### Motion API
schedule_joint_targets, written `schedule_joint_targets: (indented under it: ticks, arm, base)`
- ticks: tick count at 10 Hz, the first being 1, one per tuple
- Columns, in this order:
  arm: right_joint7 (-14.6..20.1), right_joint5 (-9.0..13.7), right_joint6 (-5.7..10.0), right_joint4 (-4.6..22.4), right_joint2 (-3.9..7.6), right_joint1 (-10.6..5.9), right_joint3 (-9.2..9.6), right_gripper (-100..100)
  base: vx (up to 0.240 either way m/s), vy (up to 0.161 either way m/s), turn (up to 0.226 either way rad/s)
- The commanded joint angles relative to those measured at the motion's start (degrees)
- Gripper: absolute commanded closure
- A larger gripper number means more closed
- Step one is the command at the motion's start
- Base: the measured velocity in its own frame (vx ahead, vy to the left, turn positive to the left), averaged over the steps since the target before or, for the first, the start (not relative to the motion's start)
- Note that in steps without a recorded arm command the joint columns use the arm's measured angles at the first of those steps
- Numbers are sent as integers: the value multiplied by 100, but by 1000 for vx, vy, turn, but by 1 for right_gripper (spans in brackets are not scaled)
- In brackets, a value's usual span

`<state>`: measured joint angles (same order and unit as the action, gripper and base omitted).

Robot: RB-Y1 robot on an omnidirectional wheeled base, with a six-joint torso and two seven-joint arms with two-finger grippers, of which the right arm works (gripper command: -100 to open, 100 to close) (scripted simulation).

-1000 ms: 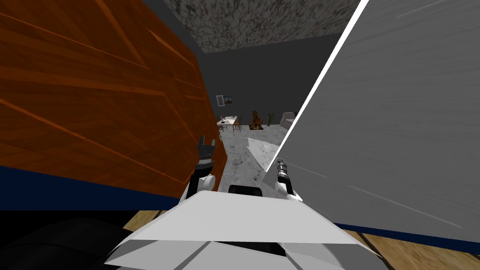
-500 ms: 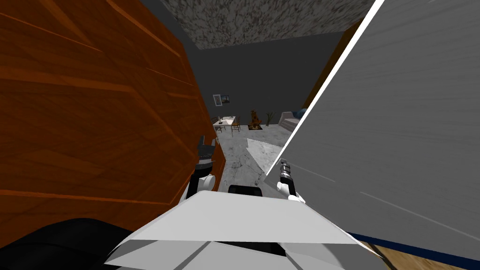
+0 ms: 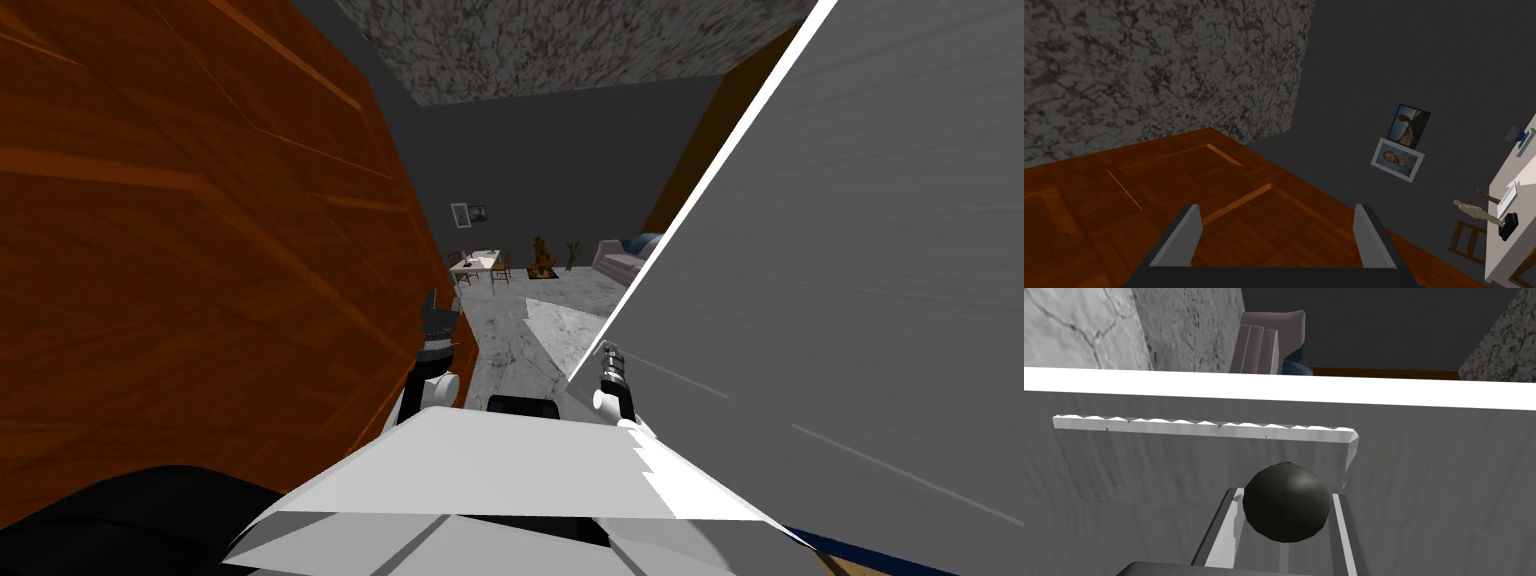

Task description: Push the door open

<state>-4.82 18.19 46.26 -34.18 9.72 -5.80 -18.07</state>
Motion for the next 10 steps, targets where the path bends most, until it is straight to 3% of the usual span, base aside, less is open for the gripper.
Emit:
schedule_joint_targets:
  ticks: [1, 7, 10]
  arm:
    - [-33, 62, 30, -9, 44, -19, -97, 100]
    - [-174, 289, 61, 35, 101, 17, -437, 100]
    - [-204, 332, 45, 52, 102, 37, -500, 100]
  base:
    - [198, -12, -43]
    - [190, -16, -39]
    - [137, -5, -34]
